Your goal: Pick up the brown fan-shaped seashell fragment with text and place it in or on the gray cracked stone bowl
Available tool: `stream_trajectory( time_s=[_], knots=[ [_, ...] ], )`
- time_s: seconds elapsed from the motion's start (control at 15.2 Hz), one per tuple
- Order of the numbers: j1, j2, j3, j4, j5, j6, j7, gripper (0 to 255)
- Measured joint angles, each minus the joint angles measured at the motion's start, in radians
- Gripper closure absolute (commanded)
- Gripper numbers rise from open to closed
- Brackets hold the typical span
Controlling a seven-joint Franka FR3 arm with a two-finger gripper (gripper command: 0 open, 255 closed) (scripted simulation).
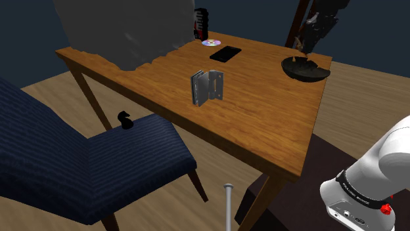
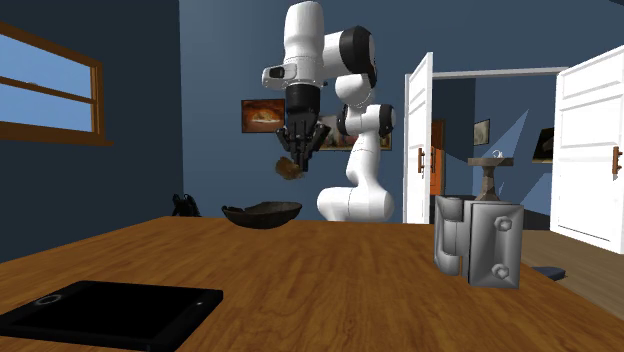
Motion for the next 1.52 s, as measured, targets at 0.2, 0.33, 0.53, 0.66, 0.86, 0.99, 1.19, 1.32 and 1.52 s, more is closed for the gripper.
stream_trajectory(
  time_s=[0.2, 0.33, 0.53, 0.66, 0.86, 0.99, 1.19, 1.32, 1.52],
  knots=[
    [-0.023, 0.003, -0.068, 0.016, -0.038, -0.012, -0.077, 255],
    [-0.035, 0.023, -0.111, 0.038, -0.06, -0.011, -0.126, 255],
    [-0.045, 0.026, -0.143, 0.024, -0.077, 0.007, -0.161, 255],
    [-0.047, 0.022, -0.147, -0.003, -0.081, 0.031, -0.164, 255],
    [-0.049, 0.012, -0.15, -0.052, -0.084, 0.069, -0.164, 255],
    [-0.05, 0.004, -0.151, -0.084, -0.086, 0.093, -0.163, 255],
    [-0.052, -0.005, -0.153, -0.131, -0.089, 0.131, -0.161, 255],
    [-0.054, -0.008, -0.157, -0.159, -0.092, 0.156, -0.163, 255],
    [-0.054, -0.01, -0.158, -0.184, -0.093, 0.179, -0.162, 255]
  ],
)
